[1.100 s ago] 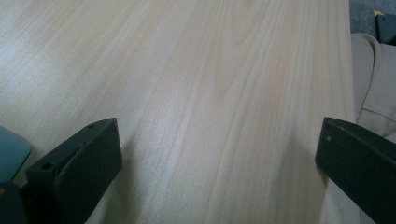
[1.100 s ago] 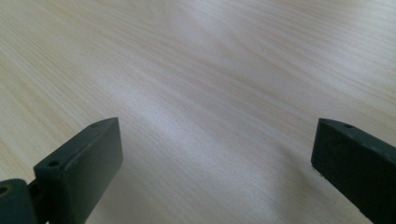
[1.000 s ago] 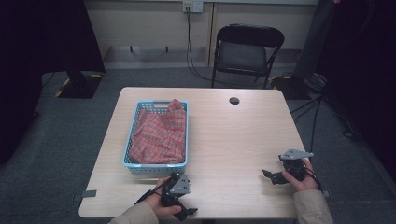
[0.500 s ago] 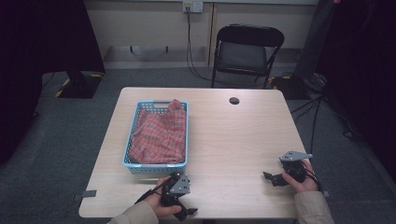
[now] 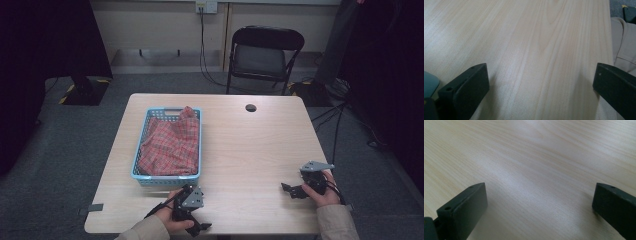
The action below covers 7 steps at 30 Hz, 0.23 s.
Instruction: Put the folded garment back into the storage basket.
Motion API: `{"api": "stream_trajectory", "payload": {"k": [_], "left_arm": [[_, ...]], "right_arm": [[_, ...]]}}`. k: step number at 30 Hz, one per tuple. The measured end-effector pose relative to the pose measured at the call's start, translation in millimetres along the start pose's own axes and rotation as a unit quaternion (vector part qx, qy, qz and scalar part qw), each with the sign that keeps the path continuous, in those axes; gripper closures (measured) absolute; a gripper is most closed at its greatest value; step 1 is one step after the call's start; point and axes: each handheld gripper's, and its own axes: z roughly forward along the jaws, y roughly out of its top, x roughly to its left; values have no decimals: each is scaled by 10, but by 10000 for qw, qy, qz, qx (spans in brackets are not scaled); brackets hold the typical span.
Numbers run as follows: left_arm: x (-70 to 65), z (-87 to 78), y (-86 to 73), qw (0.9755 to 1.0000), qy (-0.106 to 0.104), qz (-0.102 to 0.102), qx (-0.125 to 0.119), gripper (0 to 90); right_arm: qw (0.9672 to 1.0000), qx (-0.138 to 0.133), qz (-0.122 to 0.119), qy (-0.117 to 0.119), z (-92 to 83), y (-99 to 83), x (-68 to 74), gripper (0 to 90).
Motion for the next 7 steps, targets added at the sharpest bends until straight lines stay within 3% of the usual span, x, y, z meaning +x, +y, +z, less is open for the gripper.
{"api": "stream_trajectory", "payload": {"k": [7], "left_arm": [[0,-1,0,10000,3,5,3,0]], "right_arm": [[10000,3,-14,8,-1,-1,-2,0]]}}
